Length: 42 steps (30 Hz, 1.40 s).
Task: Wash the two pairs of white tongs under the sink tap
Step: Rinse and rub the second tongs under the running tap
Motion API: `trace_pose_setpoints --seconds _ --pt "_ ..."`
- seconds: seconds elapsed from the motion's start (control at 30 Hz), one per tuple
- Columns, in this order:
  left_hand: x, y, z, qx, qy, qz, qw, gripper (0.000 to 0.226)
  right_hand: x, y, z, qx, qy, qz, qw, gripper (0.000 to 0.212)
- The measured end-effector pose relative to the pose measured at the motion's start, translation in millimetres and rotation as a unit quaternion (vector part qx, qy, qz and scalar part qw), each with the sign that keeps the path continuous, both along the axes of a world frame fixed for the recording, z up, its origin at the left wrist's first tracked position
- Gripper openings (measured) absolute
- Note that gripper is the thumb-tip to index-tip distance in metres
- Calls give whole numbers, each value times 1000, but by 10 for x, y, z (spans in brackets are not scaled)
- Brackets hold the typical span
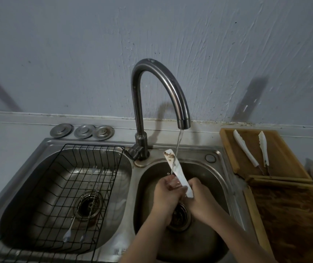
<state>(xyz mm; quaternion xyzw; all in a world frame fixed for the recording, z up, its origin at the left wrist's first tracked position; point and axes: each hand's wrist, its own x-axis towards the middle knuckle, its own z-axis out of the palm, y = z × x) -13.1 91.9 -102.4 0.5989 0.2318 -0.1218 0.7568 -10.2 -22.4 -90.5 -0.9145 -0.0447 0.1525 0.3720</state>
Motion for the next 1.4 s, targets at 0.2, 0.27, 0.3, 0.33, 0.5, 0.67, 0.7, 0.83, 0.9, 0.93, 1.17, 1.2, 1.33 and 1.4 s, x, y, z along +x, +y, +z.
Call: trace_pose_setpoints --seconds 0.2,0.27,0.3,0.33,0.5,0.67,0.7,0.83,0.9,0.93,1.17,1.2,1.33,1.4 --pt "98 181 -58 -56 18 37 998 16 -80 -8 54 40 -21 23 999 15" --pt "163 168 -56 -83 42 76 993 23 -93 -4 51 40 -31 12 999 14" --pt "183 139 -60 -86 51 89 991 26 -93 -4 52 41 -36 7 998 13" --pt "190 97 -72 -81 52 88 991 25 -87 -6 49 44 -38 0 998 11" --pt "100 -14 -79 -55 44 -41 997 28 -62 -89 50 75 1 -24 997 14" --pt "149 170 -129 -126 41 51 990 29 -74 -107 17 48 -18 3 999 12" --pt "160 177 -159 -139 44 82 986 26 -77 -99 13 42 -22 7 999 12" --pt "225 221 -173 -203 68 177 961 23 -135 -129 11 29 -33 29 999 14" --pt "287 254 -168 -234 82 214 945 28 -164 -174 9 29 -34 32 999 17" --pt "296 258 -170 -229 94 219 944 29 -176 -200 3 25 -29 30 999 18" --pt "296 242 -155 -97 114 53 987 43 -190 -474 -7 20 36 15 999 5" --pt "328 258 -140 -95 118 68 986 40 -193 -492 8 24 33 18 999 5" --pt "382 256 -82 -119 95 101 983 30 -173 -486 21 37 27 10 999 3" --pt "335 203 -97 -78 72 38 994 24 -152 -507 5 40 39 -8 998 3"
